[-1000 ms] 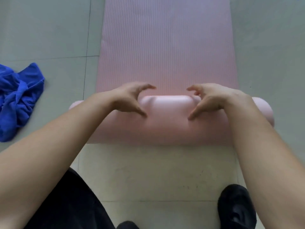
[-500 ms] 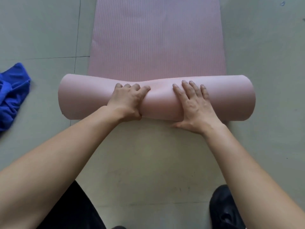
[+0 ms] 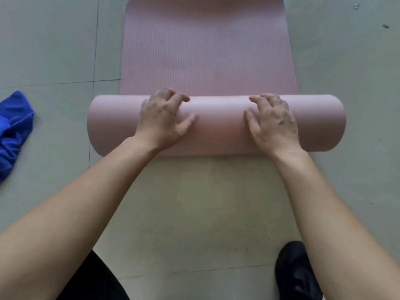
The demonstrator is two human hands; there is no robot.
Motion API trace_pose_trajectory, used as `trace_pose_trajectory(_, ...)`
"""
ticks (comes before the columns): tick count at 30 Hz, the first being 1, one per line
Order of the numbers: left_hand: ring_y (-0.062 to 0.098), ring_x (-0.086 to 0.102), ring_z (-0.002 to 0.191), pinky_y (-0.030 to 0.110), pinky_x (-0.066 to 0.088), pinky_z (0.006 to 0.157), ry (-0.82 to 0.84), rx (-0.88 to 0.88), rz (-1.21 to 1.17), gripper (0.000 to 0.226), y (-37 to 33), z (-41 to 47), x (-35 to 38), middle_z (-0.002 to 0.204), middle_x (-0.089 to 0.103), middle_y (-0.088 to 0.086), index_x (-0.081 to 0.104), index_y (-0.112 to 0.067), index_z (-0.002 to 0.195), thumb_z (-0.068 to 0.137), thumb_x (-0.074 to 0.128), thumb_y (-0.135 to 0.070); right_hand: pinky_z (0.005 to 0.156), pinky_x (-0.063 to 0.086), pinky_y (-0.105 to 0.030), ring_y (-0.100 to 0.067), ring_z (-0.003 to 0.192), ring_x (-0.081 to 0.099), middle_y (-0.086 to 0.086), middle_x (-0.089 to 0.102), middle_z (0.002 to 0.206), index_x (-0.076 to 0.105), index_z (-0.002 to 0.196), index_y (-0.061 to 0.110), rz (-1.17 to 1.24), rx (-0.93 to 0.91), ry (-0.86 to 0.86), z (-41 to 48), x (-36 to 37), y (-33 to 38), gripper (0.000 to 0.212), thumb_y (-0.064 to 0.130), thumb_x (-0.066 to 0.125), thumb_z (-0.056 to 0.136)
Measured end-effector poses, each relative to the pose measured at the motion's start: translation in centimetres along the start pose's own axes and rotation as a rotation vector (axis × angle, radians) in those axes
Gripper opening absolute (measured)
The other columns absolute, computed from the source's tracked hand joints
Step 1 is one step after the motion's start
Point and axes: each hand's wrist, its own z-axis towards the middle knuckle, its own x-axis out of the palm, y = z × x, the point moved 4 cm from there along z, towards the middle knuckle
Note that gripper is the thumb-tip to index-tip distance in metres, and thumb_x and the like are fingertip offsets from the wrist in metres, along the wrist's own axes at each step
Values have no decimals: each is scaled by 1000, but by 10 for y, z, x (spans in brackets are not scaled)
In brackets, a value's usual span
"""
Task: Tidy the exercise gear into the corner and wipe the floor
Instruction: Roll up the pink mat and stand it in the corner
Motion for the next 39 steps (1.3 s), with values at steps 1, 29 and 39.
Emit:
trace_pose_trajectory(1, 34, 36, 136, 50, 28, 112, 153, 23, 78, 91, -1, -2, 9, 143, 42, 16, 45, -22, 141, 70, 52, -79, 113, 29, -47, -36, 135, 41, -16, 46, 145, 52, 140, 16, -12, -34, 22, -2, 4, 4, 53, 45, 52, 96)
trace_pose_trajectory(29, 33, -8, 151, 59, 1, 119, 510, 128, 414, 141, 2, 7, 19, 164, -8, 13, -12, -25, 155, 53, 65, -86, 116, 27, -45, -33, 140, 35, -14, 40, 151, 42, 148, 19, 17, -53, 92, 6, -4, 13, 61, 46, 55, 95)
trace_pose_trajectory(39, 27, 60, 107, 36, 46, 88, 544, 172, 308, 99, -15, -5, 12, 118, 63, -2, 39, -35, 133, 47, 75, -67, 122, -1, -54, -33, 151, 7, -13, 16, 161, 7, 158, 26, -190, -154, 442, -24, 9, 6, 145, 79, 78, 43)
